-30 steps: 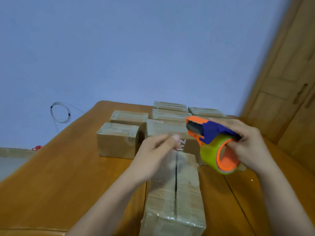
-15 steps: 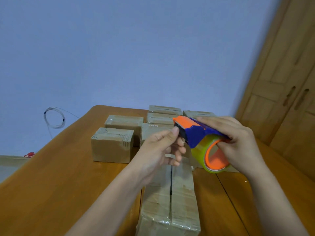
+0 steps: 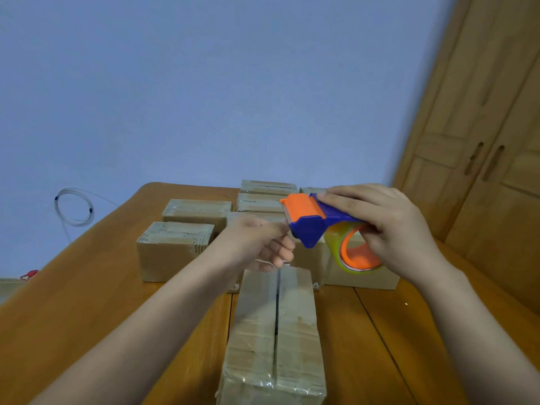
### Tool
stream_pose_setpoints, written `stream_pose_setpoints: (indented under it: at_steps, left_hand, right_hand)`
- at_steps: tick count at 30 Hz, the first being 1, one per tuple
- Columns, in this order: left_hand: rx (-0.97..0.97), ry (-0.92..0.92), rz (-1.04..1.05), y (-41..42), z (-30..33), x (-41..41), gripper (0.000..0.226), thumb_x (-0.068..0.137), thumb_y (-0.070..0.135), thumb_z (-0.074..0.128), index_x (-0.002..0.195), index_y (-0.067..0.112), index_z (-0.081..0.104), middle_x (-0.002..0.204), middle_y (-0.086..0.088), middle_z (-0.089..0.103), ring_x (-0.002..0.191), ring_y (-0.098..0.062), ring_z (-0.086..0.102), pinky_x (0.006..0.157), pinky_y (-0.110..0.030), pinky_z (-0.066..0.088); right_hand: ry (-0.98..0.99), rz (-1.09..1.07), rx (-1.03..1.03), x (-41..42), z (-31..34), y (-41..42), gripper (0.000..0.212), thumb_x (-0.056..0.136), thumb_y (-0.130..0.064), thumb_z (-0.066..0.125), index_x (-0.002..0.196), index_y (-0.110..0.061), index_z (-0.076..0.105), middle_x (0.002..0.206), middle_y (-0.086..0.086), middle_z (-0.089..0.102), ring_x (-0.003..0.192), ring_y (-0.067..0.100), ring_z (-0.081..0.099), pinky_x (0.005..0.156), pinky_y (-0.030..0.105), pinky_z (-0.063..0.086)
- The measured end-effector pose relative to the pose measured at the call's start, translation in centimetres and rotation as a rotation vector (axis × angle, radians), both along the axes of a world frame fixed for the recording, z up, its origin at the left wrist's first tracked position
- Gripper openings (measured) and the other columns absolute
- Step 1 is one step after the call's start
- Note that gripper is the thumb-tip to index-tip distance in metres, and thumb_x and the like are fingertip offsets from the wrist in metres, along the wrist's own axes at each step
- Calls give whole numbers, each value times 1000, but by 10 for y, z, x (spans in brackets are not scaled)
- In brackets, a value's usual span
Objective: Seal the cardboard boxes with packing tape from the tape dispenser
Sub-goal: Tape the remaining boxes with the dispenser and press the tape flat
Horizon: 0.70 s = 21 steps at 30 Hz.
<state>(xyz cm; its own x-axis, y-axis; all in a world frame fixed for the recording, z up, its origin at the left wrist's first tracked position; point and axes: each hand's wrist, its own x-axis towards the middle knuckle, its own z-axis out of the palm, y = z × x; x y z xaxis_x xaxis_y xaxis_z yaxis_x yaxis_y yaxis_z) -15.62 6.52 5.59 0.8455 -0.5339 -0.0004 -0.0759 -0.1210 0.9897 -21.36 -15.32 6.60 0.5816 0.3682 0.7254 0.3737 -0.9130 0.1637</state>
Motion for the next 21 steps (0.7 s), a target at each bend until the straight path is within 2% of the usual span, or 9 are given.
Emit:
stream_pose_setpoints:
  at_steps: [2, 7, 10, 12, 17, 21]
  left_hand:
    - [60, -32, 30, -2, 2, 4, 32, 96, 24, 55, 71, 10, 69, 67, -5, 70, 60, -14, 61, 68, -28, 51]
    - [58, -54, 33, -4, 1, 7, 29, 94, 26, 59, 68, 16, 70, 78, -8, 73, 65, -14, 65, 65, -24, 52]
    - [14, 18, -8, -1, -1, 8, 20, 93, 28, 60, 84, 15, 72, 86, -6, 75, 76, -18, 70, 74, -32, 56]
    - [-29, 99, -48, 0, -2, 10, 19, 91, 27, 62, 95, 11, 71, 90, -8, 75, 82, -19, 72, 74, -34, 57]
    - [-49, 226, -94, -2, -6, 11, 26, 88, 26, 65, 109, 10, 68, 99, -8, 74, 91, -21, 72, 74, -38, 58]
    - [-75, 271, -109, 3, -9, 4, 26, 91, 26, 61, 112, 11, 66, 99, -9, 74, 91, -22, 72, 73, -38, 58]
  right_hand:
    - [-20, -22, -46, 2, 2, 0, 53, 80, -5, 47, 128, -25, 60, 121, -1, 65, 106, 26, 58, 77, 35, 42]
    - [-10, -21, -18, 1, 4, 2, 52, 83, -18, 34, 128, -23, 61, 121, -2, 65, 107, 25, 58, 76, 33, 41]
    - [2, -15, -9, 2, 2, 2, 52, 82, -9, 42, 128, -24, 60, 121, -3, 65, 108, 25, 58, 75, 32, 41]
    - [6, -7, -4, 2, 0, 2, 54, 81, -6, 47, 129, -27, 58, 122, -3, 64, 109, 23, 57, 75, 32, 41]
    - [10, -6, -7, 0, 2, 5, 54, 82, -16, 33, 128, -24, 61, 121, -2, 65, 107, 24, 57, 75, 35, 43]
    - [21, -15, 20, -2, 1, 7, 59, 76, 1, 46, 127, -24, 61, 120, -2, 65, 107, 25, 58, 75, 35, 43]
